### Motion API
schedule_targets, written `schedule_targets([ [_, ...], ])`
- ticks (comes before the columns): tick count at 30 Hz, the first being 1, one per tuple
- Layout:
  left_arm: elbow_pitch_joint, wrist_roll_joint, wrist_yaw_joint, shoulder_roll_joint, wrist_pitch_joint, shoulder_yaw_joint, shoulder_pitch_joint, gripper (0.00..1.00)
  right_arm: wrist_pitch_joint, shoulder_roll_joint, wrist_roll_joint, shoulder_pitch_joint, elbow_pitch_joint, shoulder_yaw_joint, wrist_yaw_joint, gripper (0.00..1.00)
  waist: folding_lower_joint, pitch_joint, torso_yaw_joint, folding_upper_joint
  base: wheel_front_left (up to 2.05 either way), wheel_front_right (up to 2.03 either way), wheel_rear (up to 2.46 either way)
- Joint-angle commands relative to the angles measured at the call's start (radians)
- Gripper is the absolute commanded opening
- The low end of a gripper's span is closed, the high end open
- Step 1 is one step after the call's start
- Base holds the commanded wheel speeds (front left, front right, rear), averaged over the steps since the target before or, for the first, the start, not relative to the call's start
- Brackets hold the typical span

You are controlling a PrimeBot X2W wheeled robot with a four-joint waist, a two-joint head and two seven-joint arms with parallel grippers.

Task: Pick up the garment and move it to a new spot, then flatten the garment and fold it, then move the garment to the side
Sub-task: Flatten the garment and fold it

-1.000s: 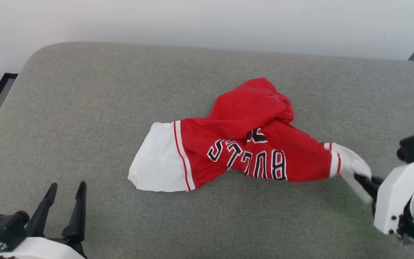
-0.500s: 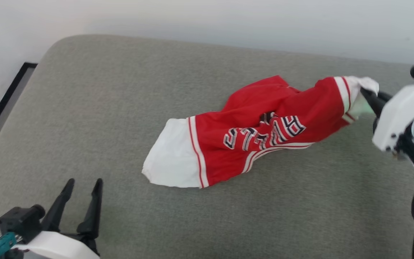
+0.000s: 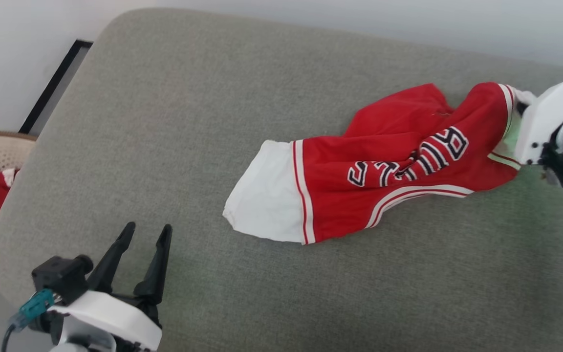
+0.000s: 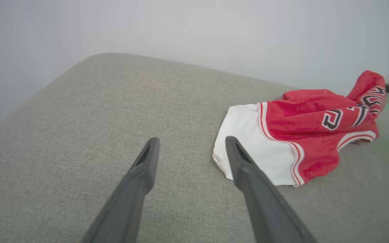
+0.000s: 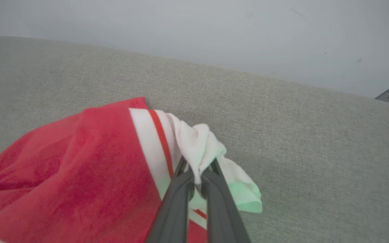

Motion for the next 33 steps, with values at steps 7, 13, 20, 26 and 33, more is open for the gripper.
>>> schedule_targets([
  [7, 0.041, 0.003, -0.017, -0.018, -0.016, -0.013, -0.049, 1.00, -0.051, 0.021, -0.035, -0.100, 0.177, 0.077, -0.001, 1.00, 0.0000, 0.017, 0.002, 0.0000, 0.00, 0.00, 0.00],
  [13, 0.050, 0.008, -0.011, -0.005, -0.028, -0.005, -0.040, 1.00, -0.070, 0.011, 0.014, -0.135, 0.173, 0.164, -0.001, 1.00, 0.0000, 0.003, -0.029, 0.0000, 0.00, 0.00, 0.00],
  [20, 0.041, 0.011, 0.006, 0.013, -0.047, 0.015, -0.011, 1.00, -0.159, -0.047, 0.116, -0.085, 0.042, 0.283, -0.001, 1.00, 0.0000, -0.028, -0.088, 0.0000, 0.00, 0.00, 0.00],
  [26, 0.018, 0.027, 0.026, 0.030, -0.072, 0.042, 0.016, 1.00, -0.241, -0.094, 0.186, 0.006, -0.103, 0.283, -0.001, 1.00, 0.0000, -0.052, -0.143, 0.0000, 0.00, 0.00, 0.00],
  [33, -0.023, 0.058, 0.057, 0.052, -0.102, 0.104, 0.054, 1.00, -0.277, -0.095, 0.205, 0.158, -0.269, 0.217, -0.001, 1.00, 0.0000, -0.085, -0.201, 0.0000, 0.00, 0.00, 0.00],
])
